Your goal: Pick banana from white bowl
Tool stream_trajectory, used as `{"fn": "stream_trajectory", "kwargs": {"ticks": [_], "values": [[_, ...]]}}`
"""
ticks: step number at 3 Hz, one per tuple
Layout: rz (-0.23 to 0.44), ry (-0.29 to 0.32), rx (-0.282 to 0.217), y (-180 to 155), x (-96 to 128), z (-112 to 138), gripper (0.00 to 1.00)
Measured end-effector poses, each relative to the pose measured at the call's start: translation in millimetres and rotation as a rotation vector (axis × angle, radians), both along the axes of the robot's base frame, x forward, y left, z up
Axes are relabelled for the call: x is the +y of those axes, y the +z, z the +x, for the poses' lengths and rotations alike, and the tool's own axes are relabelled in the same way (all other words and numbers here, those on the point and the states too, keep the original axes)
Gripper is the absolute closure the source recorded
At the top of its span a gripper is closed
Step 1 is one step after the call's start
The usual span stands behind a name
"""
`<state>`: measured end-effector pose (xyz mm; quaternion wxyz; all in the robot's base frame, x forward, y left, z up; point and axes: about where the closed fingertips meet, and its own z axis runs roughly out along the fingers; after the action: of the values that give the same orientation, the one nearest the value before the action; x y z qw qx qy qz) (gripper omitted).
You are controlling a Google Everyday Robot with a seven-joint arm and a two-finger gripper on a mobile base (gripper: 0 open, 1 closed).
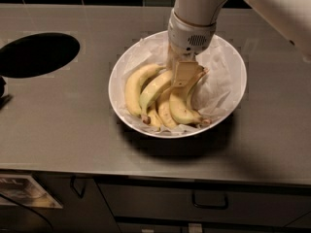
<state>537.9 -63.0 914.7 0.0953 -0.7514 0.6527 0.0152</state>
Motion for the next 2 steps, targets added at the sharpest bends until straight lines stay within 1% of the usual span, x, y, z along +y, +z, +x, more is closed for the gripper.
{"fn": "stream_trajectory", "kwargs": {"ticks": [1,2], "values": [[0.0,0.0,0.0,0.0,0.0,0.0,0.78],[0.0,0.0,0.0,0.0,0.0,0.0,0.99]]}}
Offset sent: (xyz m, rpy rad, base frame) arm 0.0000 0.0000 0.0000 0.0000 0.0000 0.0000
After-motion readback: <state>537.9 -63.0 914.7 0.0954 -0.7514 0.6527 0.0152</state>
